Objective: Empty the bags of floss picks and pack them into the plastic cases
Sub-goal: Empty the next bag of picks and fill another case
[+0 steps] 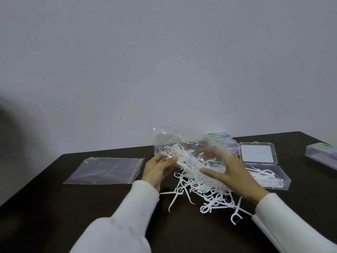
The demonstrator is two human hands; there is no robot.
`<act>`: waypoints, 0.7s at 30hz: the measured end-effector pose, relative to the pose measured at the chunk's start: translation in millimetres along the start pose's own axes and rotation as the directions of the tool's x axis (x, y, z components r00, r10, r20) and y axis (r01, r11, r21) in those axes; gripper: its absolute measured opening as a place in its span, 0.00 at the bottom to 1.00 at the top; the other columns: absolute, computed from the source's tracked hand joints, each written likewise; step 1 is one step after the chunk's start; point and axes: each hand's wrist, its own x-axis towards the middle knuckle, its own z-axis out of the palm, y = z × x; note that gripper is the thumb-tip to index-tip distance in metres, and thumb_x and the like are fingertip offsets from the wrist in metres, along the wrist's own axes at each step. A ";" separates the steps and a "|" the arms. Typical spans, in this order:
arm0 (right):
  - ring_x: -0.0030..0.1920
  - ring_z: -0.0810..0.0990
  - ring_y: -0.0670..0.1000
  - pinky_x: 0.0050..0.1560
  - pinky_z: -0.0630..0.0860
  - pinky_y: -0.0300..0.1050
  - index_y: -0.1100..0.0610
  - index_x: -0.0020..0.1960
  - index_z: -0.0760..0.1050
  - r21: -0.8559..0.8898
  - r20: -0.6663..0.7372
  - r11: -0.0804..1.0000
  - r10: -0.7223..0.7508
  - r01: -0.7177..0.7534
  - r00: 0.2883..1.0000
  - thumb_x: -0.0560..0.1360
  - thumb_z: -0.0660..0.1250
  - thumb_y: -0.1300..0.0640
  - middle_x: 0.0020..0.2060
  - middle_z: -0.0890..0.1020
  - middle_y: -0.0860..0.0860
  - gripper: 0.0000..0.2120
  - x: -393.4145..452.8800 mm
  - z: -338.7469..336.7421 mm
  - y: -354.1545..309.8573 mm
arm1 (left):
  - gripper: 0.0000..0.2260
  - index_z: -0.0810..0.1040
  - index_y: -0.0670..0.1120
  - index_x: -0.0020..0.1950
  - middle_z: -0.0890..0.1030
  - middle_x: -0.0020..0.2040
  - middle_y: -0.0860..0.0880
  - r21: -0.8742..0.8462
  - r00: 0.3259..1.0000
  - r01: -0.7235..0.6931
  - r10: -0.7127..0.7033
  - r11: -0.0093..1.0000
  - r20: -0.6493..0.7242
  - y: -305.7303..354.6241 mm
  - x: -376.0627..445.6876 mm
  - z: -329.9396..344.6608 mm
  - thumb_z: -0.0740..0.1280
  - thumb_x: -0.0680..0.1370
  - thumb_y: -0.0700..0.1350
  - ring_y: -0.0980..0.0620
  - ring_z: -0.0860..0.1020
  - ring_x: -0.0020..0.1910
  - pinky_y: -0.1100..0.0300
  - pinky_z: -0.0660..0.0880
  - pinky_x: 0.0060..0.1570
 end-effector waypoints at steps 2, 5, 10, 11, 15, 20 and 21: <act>0.59 0.74 0.39 0.63 0.73 0.44 0.32 0.57 0.66 -0.003 0.034 1.000 0.010 -0.010 0.999 0.66 0.64 0.33 0.62 0.75 0.44 0.20 -1.7 3.8 3.3 | 0.09 0.78 0.42 0.52 0.85 0.42 0.49 -0.018 0.999 -0.020 0.020 1.000 0.032 0.6 -0.8 1.2 0.68 0.73 0.34 0.56 0.83 0.42 0.66 0.78 0.42; 0.66 0.70 0.47 0.68 0.68 0.52 0.32 0.58 0.65 0.007 0.062 0.999 0.046 -0.046 0.997 0.66 0.63 0.32 0.62 0.73 0.43 0.21 -4.2 6.8 4.5 | 0.10 0.78 0.42 0.52 0.85 0.44 0.48 -0.028 0.995 -0.040 0.042 0.999 0.086 1.2 -1.6 2.6 0.68 0.73 0.32 0.53 0.82 0.45 0.64 0.79 0.46; 0.49 0.74 0.31 0.49 0.68 0.21 0.41 0.53 0.71 0.071 0.026 0.993 0.087 -0.089 0.996 0.67 0.68 0.45 0.48 0.76 0.39 0.15 -4.1 3.9 2.5 | 0.10 0.79 0.43 0.50 0.85 0.42 0.49 0.015 0.988 -0.049 0.046 0.999 0.147 -2.2 -3.9 7.1 0.68 0.72 0.32 0.54 0.82 0.43 0.62 0.79 0.48; 0.48 0.73 0.29 0.47 0.68 0.21 0.41 0.50 0.71 0.073 0.034 0.992 0.103 -0.105 0.994 0.69 0.69 0.48 0.47 0.76 0.39 0.12 -4.3 3.5 3.0 | 0.10 0.79 0.43 0.50 0.85 0.42 0.48 0.022 0.987 -0.051 0.047 0.998 0.153 -2.8 -4.4 7.9 0.68 0.72 0.32 0.54 0.82 0.43 0.61 0.78 0.49; 0.46 0.72 0.26 0.46 0.68 0.22 0.42 0.45 0.72 0.089 0.042 0.988 0.124 -0.127 0.991 0.72 0.69 0.54 0.44 0.76 0.37 0.08 -4.7 2.3 4.2 | 0.10 0.80 0.42 0.50 0.85 0.43 0.47 0.010 0.989 -0.064 0.062 0.998 0.138 -3.3 -4.8 7.7 0.69 0.71 0.33 0.53 0.83 0.42 0.63 0.79 0.46; 0.43 0.76 0.36 0.43 0.70 0.25 0.43 0.42 0.74 0.023 0.050 0.994 0.107 -0.109 0.993 0.74 0.68 0.55 0.41 0.77 0.39 0.07 -2.9 0.5 1.7 | 0.10 0.80 0.41 0.52 0.84 0.46 0.46 -0.048 0.998 -0.056 0.058 0.997 0.040 1.1 0.5 0.5 0.69 0.72 0.34 0.53 0.82 0.44 0.65 0.79 0.44; 0.43 0.75 0.37 0.42 0.70 0.27 0.43 0.43 0.74 0.001 0.051 0.994 0.112 -0.112 0.992 0.74 0.68 0.54 0.40 0.77 0.39 0.07 -2.8 0.0 0.6 | 0.09 0.80 0.42 0.52 0.84 0.46 0.46 -0.060 0.998 -0.052 0.053 0.997 0.018 1.8 2.4 -2.4 0.68 0.73 0.34 0.53 0.82 0.46 0.65 0.79 0.45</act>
